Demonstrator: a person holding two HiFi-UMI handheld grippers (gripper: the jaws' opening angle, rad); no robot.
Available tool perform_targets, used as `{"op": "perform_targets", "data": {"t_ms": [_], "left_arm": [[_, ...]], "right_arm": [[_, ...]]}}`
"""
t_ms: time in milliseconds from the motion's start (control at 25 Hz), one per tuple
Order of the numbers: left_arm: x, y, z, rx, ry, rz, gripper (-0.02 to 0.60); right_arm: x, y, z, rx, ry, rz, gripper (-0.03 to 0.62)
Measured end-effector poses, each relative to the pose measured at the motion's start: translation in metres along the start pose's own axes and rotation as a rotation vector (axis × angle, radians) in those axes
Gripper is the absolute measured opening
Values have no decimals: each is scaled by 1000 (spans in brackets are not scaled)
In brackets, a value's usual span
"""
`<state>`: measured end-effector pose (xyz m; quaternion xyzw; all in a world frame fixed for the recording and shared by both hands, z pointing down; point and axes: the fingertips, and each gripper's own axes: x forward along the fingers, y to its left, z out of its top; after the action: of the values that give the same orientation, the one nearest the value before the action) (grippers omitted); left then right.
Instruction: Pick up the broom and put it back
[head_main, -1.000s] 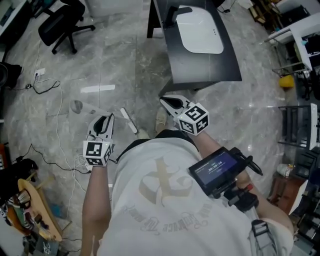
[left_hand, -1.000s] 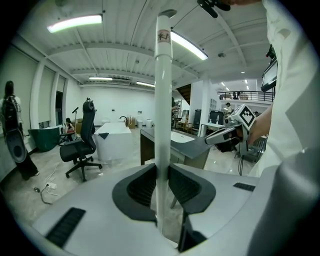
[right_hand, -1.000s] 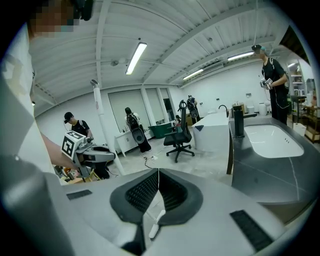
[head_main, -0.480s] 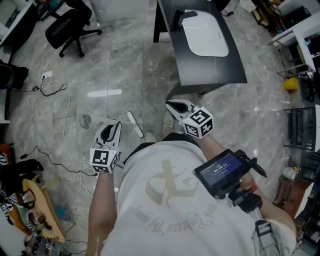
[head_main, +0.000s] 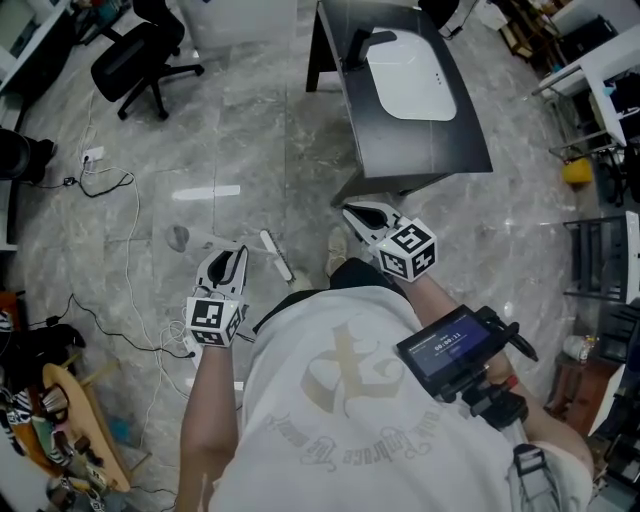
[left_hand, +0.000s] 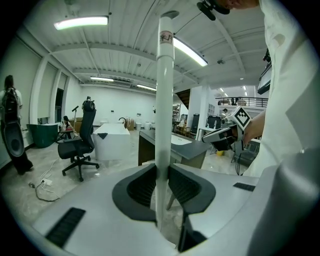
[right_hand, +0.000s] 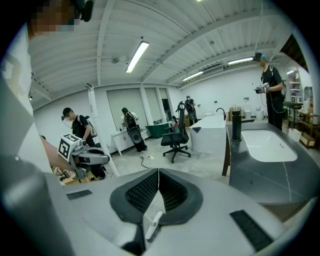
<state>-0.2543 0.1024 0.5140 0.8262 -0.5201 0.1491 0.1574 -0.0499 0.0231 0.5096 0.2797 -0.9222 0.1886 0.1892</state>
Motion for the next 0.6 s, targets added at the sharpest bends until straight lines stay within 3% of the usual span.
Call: {"op": "perform_targets", "data": {"t_ms": [600], "left_arm": [[38, -2, 1, 48, 62, -78, 87]], "right_arm": [[-29, -33, 4, 49, -45, -115, 18]]}}
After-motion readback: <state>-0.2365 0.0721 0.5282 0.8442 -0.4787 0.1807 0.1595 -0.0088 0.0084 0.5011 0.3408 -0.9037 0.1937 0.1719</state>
